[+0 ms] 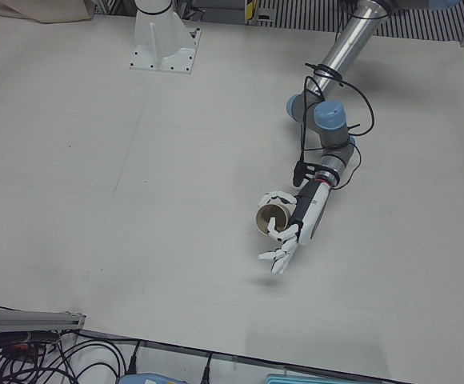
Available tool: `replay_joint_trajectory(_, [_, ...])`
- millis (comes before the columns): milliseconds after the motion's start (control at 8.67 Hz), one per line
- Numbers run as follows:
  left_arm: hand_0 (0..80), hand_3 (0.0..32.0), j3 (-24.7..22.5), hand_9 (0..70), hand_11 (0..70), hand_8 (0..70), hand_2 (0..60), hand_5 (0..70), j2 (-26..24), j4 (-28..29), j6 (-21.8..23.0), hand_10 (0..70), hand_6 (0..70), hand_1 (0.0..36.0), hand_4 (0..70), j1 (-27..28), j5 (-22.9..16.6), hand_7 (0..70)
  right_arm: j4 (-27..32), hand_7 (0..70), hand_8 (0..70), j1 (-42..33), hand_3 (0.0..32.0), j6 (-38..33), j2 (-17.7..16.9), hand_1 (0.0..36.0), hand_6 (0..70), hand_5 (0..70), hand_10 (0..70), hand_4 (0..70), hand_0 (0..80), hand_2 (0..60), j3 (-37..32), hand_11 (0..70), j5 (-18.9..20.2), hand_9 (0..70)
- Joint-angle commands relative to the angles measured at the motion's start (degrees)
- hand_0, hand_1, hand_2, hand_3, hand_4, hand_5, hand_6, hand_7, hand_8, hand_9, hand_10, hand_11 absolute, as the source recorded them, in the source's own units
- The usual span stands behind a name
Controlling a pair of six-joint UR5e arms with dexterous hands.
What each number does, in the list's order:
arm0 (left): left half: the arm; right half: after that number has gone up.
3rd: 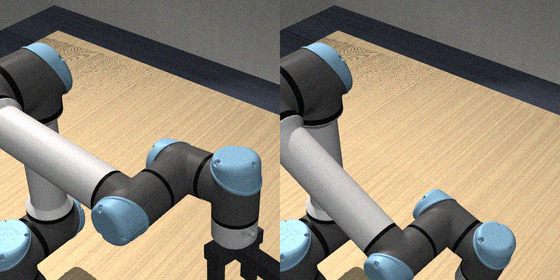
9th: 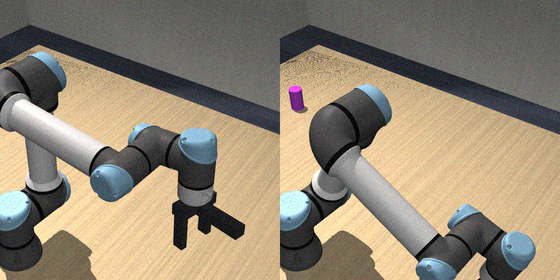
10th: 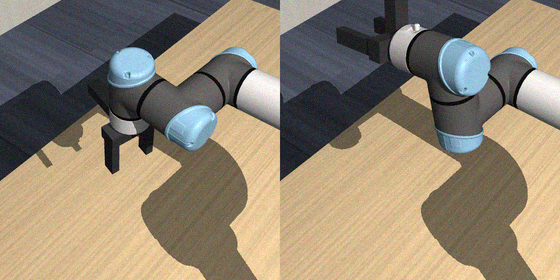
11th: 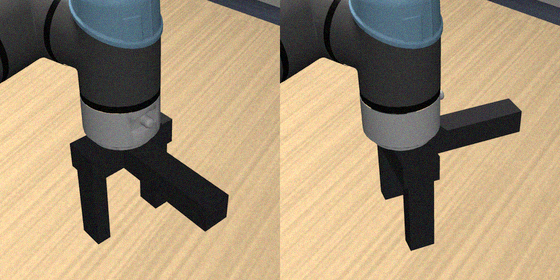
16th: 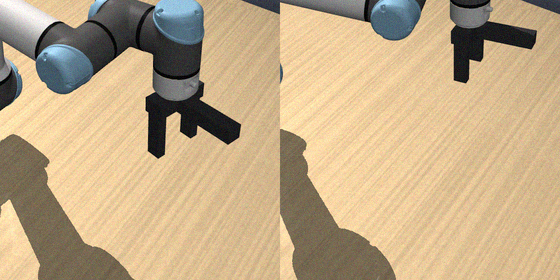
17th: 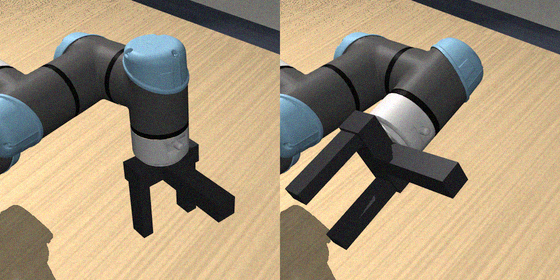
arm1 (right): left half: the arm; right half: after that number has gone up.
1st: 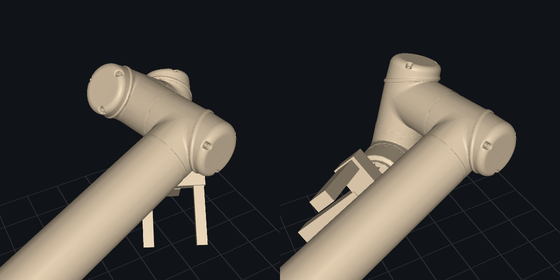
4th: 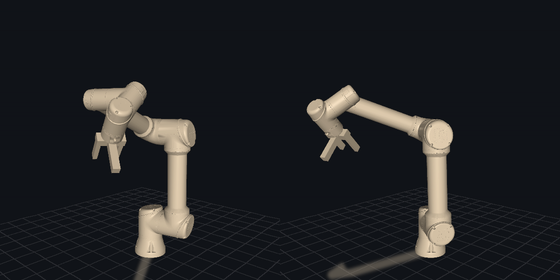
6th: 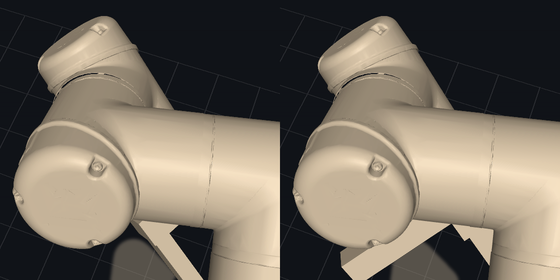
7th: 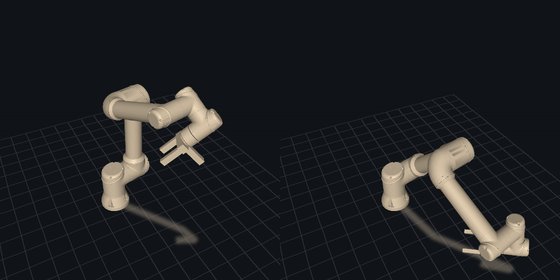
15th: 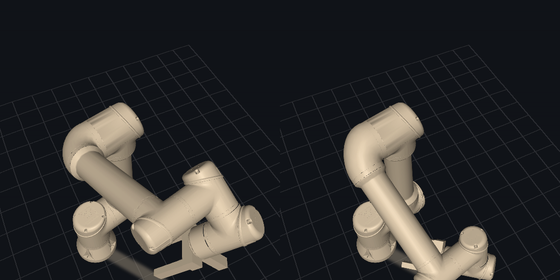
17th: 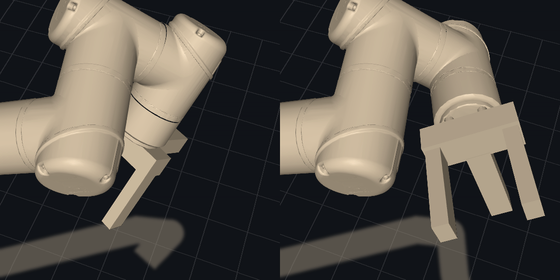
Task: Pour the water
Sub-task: 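Lower the left-held cup back onto the table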
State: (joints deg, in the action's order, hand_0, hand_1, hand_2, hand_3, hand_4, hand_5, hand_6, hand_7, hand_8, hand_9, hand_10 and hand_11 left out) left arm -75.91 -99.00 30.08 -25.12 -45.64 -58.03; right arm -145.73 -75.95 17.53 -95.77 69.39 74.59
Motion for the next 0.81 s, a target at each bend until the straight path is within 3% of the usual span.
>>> replay_joint_trajectory(0, [38.1, 0.0, 0.2, 5.8, 0.8, 2.5, 60.0, 61.3, 0.0, -3.6, -1.2, 0.3, 10.7, 19.5, 32.2, -5.9, -13.4, 26.5, 0.3, 63.8, 70.0, -0.3, 0.0, -0.2, -0.3, 22.6, 58.7, 70.0, 70.0, 55.0, 48.0, 60.0, 0.0, 70.0, 0.1, 70.0])
replay_joint_trajectory(115, [38.2, 0.0, 0.2, 5.5, 0.8, 2.3, 59.0, 40.0, 0.1, -3.6, -1.3, 0.2, 10.3, 18.8, 28.9, -5.9, -13.4, 25.9, 0.3, 63.9, 70.0, -0.3, 0.0, -0.3, -0.5, 22.8, 58.4, 70.0, 69.5, 54.6, 48.2, 60.0, 0.6, 70.0, 0.1, 70.0])
replay_joint_trajectory(231, [38.0, 0.0, 0.3, 4.4, 0.5, 1.5, 54.2, 25.4, 0.1, -3.8, -1.3, 0.1, 9.3, 17.9, 26.5, -5.9, -13.4, 24.1, 0.2, 64.4, 70.0, -0.4, 0.0, -0.3, -0.6, 22.8, 58.5, 70.0, 68.9, 55.4, 48.3, 60.0, 1.8, 70.0, 0.2, 70.0])
replay_joint_trajectory(346, [37.8, 0.0, 0.7, 3.9, 0.5, 1.3, 51.7, 18.1, 0.2, -3.8, -1.3, 0.0, 8.7, 17.3, 24.9, -5.9, -13.4, 22.9, 0.2, 64.5, 70.0, -0.6, 0.0, -0.4, -0.6, 22.9, 58.5, 70.0, 68.3, 56.2, 48.4, 60.0, 2.4, 70.0, 0.2, 70.0])
replay_joint_trajectory(692, [37.3, 0.0, 0.8, 2.7, 0.0, 0.5, 46.8, 8.9, 0.2, -3.8, -1.2, 0.0, 7.6, 16.1, 22.0, -6.2, -13.4, 20.6, 0.2, 64.7, 70.0, -1.4, 0.0, -0.4, -2.0, 23.2, 58.5, 70.0, 67.4, 56.5, 48.8, 60.0, 4.3, 70.0, 2.2, 70.0])
